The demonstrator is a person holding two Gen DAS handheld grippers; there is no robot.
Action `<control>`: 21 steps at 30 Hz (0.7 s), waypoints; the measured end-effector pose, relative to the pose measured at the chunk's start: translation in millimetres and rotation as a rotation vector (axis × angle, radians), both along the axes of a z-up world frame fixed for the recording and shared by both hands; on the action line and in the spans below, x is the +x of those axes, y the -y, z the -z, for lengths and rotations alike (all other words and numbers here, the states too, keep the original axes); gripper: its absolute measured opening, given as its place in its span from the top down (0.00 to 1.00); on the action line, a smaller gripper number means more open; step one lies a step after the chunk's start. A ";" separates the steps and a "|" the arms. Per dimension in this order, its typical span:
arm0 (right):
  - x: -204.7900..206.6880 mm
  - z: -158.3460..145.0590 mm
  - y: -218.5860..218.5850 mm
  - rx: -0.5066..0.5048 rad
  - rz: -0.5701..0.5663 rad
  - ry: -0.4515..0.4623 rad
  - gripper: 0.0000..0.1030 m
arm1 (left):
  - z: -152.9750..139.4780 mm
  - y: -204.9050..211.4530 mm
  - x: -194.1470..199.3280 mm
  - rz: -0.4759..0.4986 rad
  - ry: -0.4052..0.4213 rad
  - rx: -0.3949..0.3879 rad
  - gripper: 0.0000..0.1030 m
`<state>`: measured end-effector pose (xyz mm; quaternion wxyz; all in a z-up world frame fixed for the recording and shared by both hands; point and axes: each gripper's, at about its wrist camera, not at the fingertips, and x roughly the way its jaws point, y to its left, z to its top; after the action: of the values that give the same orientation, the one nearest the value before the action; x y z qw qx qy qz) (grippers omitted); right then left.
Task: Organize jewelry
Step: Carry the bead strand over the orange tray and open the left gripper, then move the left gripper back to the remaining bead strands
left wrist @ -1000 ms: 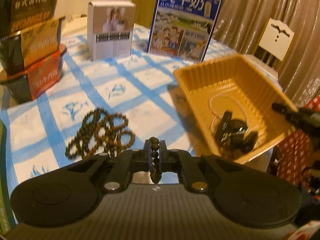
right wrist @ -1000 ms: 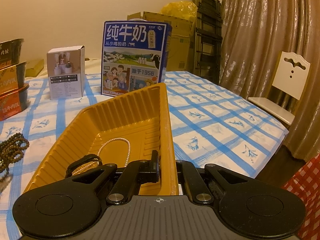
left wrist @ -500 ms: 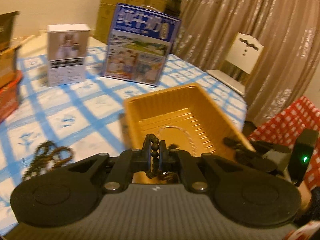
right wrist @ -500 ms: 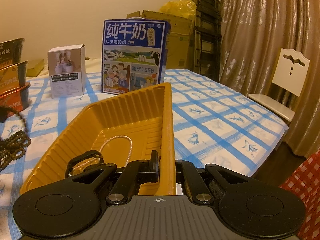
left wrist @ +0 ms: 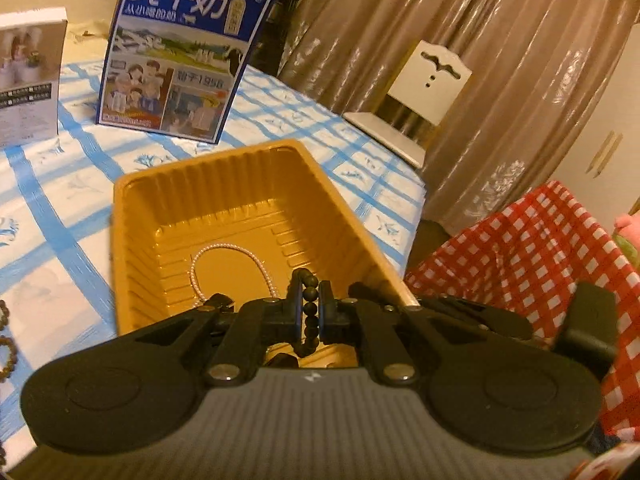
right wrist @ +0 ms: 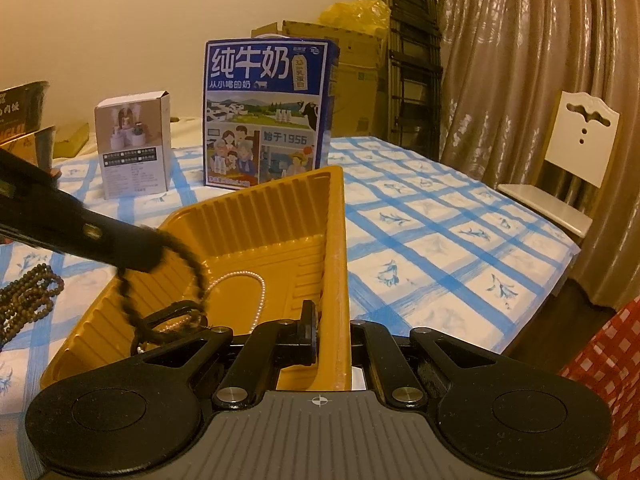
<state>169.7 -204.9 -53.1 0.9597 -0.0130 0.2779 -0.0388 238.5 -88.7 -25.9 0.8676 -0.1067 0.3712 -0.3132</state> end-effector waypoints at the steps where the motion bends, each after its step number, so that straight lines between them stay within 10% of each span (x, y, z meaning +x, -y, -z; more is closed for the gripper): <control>1: -0.3 0.0 0.5 0.002 0.000 0.000 0.96 | 3.2 3.3 1.6 0.004 -0.007 0.000 0.94; 15: -1.3 0.8 3.1 0.011 0.004 -0.003 0.96 | 2.9 -8.8 1.6 -0.034 -0.021 -0.031 0.86; 21: -1.1 0.0 1.5 0.006 0.004 -0.005 0.96 | -4.2 -58.1 -18.8 -0.172 0.008 0.070 0.84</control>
<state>168.6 -206.4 -53.1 0.9590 -0.0095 0.2804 -0.0399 219.6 -30.6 -21.8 0.8960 -0.1065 0.3678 -0.2247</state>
